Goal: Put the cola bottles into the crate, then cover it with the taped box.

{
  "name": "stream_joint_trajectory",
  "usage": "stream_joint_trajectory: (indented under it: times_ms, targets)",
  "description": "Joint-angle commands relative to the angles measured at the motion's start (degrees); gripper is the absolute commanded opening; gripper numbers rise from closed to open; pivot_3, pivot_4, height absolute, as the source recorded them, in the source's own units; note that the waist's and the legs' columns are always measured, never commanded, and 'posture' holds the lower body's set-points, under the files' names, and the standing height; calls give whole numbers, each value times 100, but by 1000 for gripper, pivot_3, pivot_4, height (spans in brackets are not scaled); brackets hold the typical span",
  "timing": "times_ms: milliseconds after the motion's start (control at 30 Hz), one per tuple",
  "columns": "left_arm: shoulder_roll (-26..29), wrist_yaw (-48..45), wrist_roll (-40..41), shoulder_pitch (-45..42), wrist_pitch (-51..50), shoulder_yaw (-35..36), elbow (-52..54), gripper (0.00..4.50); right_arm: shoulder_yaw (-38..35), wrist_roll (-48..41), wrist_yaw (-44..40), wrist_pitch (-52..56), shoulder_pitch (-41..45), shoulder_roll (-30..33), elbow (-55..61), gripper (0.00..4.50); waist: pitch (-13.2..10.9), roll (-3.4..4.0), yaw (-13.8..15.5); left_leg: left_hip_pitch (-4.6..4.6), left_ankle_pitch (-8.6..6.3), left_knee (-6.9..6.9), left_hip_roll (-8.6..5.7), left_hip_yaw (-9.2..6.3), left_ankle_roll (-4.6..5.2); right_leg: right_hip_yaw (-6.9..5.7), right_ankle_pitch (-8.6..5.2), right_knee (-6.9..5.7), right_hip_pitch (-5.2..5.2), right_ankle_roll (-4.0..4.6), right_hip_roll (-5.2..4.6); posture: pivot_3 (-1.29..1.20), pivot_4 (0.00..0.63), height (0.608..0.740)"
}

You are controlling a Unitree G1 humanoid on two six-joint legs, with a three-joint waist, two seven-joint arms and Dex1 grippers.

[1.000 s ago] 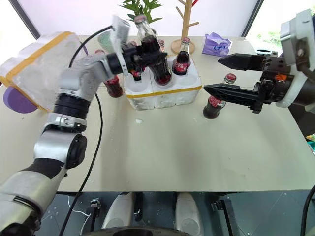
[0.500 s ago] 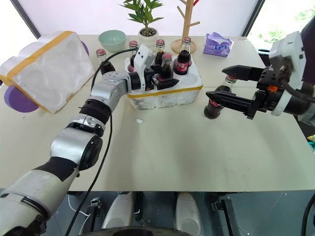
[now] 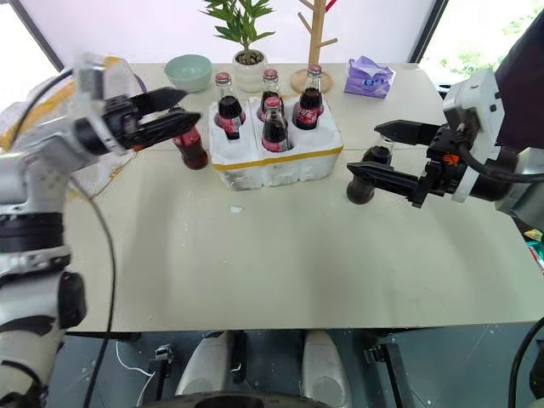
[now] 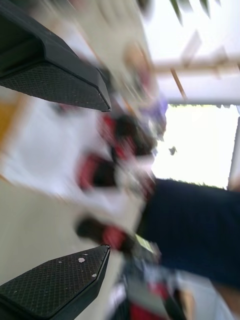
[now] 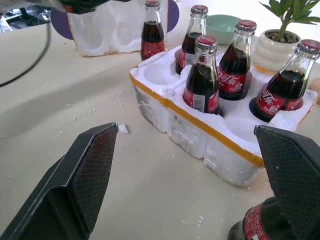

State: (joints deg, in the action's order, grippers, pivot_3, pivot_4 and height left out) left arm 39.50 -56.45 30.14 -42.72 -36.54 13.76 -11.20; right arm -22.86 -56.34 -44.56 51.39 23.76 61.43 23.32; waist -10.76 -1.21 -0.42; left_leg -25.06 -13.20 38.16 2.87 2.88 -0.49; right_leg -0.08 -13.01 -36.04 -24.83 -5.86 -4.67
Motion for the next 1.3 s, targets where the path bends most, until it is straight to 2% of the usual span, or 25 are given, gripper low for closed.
stream_joint_trajectory:
  times_ms: [33, 133, 300, 600, 1000, 1100, 1167, 1300]
  targets:
    - [-25, 785, -528, 42, 482, 44, -223, 4433, -40, 42, -1, -141, 184, -67, -50, 4500, 0, -5, 66, 0, 1, 3, 0, 0, -1, -1, -1, 2, 3, 2, 0, 0, 150, 740]
    - [-212, 1147, -781, 29, 715, -65, -478, 4433, 84, 104, 17, -159, 322, -138, -130, 4500, 0, -5, 128, -1, 1, 8, -1, 2, -2, 0, 0, 6, 7, 3, -2, 0, 150, 740]
    - [-550, 1159, -983, -176, 1045, -381, -869, 4433, 241, 171, -33, -166, 468, -212, -204, 4500, 0, -5, 122, -3, 1, 7, -2, 3, -2, -1, 4, 6, 6, -5, -2, 0, 150, 740]
    - [-763, 1173, -1658, -1005, 2013, -801, -2669, 4433, 340, 235, -24, -173, 554, -293, -271, 4500, 0, -5, 109, -1, 1, 4, -1, 2, -2, -2, 12, 2, 3, -19, 1, 0, 150, 740]
    - [-1153, 1249, -2156, -1933, 3078, -838, -4774, 4433, 242, 199, 101, -119, 560, -357, -212, 4500, 0, -5, 112, -5, 1, 5, -2, 2, -2, -4, 13, 4, 2, -21, 0, 0, 150, 740]
    - [-1106, 1203, -2173, -2005, 3209, -787, -5042, 3588, 252, 182, 132, -103, 595, -352, -205, 4500, 0, -5, 91, -5, 1, 3, -1, 3, -2, -4, 13, 1, -2, -21, 1, 0, 150, 740]
    - [-1025, 1125, -2178, -2005, 3255, -761, -5086, 2761, 233, 165, 150, -90, 591, -344, -196, 4500, 0, -5, 101, -5, 1, 2, 0, 3, -2, -4, 13, -1, -3, -21, 1, 0, 150, 740]
    - [-818, 868, -2103, -1921, 3140, -709, -4790, 2779, 171, 137, 190, -59, 527, -320, -170, 4500, -1, -6, 81, -10, 1, 2, 0, 3, -2, -4, 13, 0, -8, -21, 1, 0, 150, 740]
